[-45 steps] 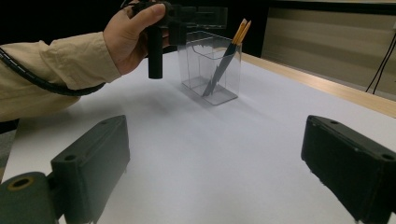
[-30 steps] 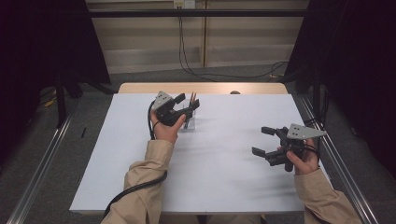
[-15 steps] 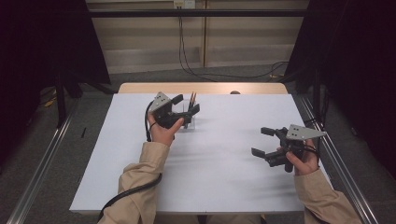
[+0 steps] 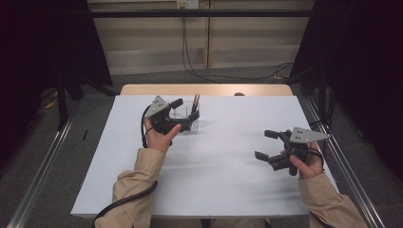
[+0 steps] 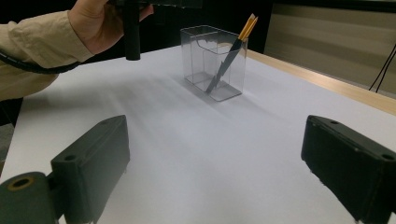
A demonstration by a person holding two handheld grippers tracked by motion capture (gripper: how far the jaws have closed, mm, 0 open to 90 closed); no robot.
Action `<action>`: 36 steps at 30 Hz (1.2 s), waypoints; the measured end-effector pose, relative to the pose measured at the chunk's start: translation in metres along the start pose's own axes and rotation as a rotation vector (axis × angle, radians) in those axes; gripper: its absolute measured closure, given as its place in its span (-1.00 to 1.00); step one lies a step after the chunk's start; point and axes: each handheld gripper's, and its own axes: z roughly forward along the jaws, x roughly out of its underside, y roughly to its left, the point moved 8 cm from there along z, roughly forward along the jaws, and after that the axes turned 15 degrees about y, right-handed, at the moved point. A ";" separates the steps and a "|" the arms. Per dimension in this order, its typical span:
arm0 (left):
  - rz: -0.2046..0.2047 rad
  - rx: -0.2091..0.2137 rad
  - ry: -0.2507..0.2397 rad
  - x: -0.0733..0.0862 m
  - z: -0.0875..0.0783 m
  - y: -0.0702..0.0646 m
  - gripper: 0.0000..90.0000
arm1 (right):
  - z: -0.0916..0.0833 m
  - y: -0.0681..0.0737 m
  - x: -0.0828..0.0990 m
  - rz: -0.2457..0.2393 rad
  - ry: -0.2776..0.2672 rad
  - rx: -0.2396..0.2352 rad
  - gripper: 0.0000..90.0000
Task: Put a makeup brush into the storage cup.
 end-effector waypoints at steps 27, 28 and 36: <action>0.041 0.059 0.023 0.008 -0.027 -0.005 -0.93 | -0.001 0.000 0.001 -0.004 0.002 0.008 -0.85; 0.049 0.064 0.023 0.009 -0.029 -0.005 -0.93 | -0.001 0.000 0.001 -0.005 0.002 0.008 -0.85; 0.084 0.078 0.038 0.013 -0.040 -0.008 -0.96 | -0.001 0.000 0.002 -0.004 0.004 0.008 -0.85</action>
